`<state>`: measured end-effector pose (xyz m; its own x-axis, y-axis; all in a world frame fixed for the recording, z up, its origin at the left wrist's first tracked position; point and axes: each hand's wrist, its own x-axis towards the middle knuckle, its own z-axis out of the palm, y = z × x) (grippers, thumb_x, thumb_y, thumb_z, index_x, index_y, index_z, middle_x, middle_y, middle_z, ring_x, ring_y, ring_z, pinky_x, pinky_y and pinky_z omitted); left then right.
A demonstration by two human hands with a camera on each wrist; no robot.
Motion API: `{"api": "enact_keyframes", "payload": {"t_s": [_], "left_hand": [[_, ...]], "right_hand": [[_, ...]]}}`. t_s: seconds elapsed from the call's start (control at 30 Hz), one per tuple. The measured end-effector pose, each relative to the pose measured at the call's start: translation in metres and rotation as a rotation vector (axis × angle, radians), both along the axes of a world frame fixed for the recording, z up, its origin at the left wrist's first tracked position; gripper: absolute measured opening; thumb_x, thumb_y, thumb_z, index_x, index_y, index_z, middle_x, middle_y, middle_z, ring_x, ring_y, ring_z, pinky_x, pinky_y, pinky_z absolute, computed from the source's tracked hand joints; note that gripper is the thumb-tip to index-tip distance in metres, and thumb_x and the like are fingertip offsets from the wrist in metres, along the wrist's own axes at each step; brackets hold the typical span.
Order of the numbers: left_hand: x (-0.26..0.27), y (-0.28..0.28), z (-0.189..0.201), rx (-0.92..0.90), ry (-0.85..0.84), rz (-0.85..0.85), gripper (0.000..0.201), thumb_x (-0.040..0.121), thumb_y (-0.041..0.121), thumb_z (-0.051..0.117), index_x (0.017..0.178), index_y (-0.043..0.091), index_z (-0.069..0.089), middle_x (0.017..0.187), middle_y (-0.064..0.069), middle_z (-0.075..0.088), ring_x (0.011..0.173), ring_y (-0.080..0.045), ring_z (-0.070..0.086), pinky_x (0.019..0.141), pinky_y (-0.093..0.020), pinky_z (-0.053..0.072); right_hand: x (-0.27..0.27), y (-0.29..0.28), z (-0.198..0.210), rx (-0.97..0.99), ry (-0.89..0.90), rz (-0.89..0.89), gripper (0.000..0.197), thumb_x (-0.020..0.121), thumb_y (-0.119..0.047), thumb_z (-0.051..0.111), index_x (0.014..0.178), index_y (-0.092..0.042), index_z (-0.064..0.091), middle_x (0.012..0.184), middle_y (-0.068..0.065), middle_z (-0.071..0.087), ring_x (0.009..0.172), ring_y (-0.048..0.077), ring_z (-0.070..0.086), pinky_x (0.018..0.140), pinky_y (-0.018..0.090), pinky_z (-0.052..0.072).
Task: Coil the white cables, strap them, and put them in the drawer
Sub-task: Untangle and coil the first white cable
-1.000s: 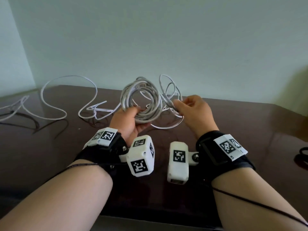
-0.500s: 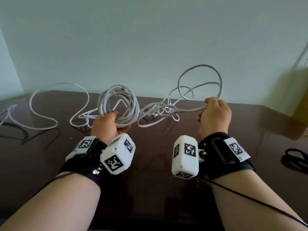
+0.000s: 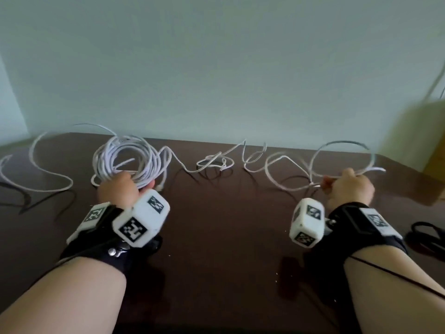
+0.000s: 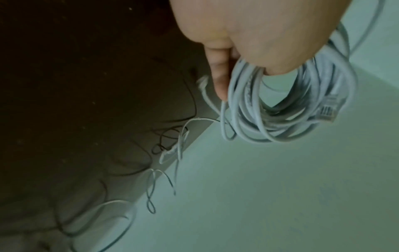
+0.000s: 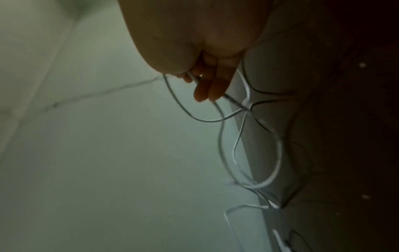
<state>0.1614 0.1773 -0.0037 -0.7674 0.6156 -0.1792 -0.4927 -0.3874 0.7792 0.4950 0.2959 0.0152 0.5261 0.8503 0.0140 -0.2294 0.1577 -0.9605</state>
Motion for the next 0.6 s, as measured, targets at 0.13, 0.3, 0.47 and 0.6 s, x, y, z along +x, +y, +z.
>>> {"api": "enact_keyframes", "payload": {"t_s": [0.13,0.3,0.47,0.6], "left_hand": [[0.027,0.01,0.006,0.018,0.036,-0.101,0.017,0.094,0.004,0.044,0.083,0.01,0.056,0.081,-0.009,0.061,0.068,-0.019,0.064,0.048,-0.025,0.055],[0.036,0.009,0.003,0.059,0.047,-0.222,0.011,0.093,0.005,0.046,0.089,0.002,0.056,0.092,-0.019,0.063,0.075,-0.026,0.066,0.047,-0.023,0.053],[0.046,0.01,0.0,0.078,0.113,-0.259,0.008,0.092,0.005,0.048,0.089,0.004,0.056,0.091,-0.02,0.063,0.076,-0.027,0.065,0.047,-0.023,0.053],[0.058,0.009,0.001,0.078,0.122,-0.3,0.01,0.095,0.007,0.046,0.088,0.005,0.053,0.088,-0.018,0.062,0.078,-0.028,0.064,0.045,-0.023,0.052]], "right_hand": [[-0.027,0.005,-0.003,0.065,-0.025,0.17,0.022,0.093,-0.013,0.042,0.076,-0.006,0.052,0.061,0.011,0.061,0.046,0.016,0.059,0.059,0.035,0.055],[-0.036,0.007,-0.008,-0.106,-0.318,0.475,0.015,0.091,-0.01,0.054,0.083,0.001,0.061,0.067,0.007,0.062,0.065,0.021,0.061,0.073,0.034,0.056],[-0.041,-0.014,0.0,-0.24,-0.608,0.642,0.035,0.096,-0.03,0.051,0.081,0.0,0.059,0.063,0.012,0.063,0.049,0.021,0.06,0.043,0.024,0.044],[-0.045,-0.017,-0.001,-0.299,-0.395,0.779,0.048,0.097,-0.041,0.045,0.071,-0.004,0.058,0.048,0.006,0.059,0.043,0.018,0.056,0.047,0.027,0.044]]}}
